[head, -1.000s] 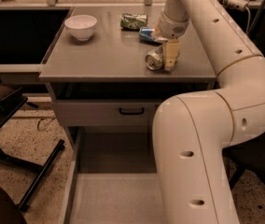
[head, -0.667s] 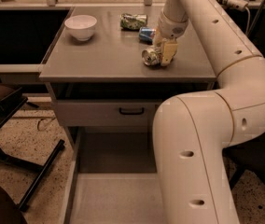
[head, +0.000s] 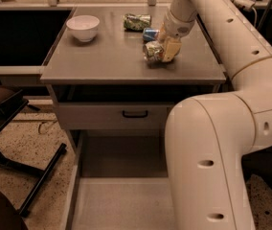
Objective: Place 7up can into middle drawer
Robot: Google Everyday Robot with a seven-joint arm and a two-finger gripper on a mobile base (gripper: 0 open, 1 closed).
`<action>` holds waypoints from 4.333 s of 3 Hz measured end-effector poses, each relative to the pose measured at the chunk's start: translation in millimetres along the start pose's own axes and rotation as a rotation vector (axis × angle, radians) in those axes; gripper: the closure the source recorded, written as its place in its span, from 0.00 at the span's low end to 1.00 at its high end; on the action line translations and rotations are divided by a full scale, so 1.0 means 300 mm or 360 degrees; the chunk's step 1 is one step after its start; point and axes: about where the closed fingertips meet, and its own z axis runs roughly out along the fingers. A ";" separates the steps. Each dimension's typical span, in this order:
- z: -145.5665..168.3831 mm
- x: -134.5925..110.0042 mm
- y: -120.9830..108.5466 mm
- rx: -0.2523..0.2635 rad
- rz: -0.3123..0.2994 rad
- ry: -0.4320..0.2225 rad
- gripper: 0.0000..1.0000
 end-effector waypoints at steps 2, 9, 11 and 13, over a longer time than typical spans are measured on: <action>-0.325 -0.142 0.046 0.0272 0.0110 -0.0013 1.00; -0.239 -0.389 0.750 -0.0033 -0.0006 -0.0017 1.00; 0.140 -0.205 0.978 -0.0129 0.0294 -0.0014 1.00; 0.273 -0.156 1.120 -0.0146 0.0393 -0.0040 1.00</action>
Offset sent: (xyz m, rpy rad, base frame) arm -0.2104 0.0392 0.0920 -0.0096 -0.0462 -0.0980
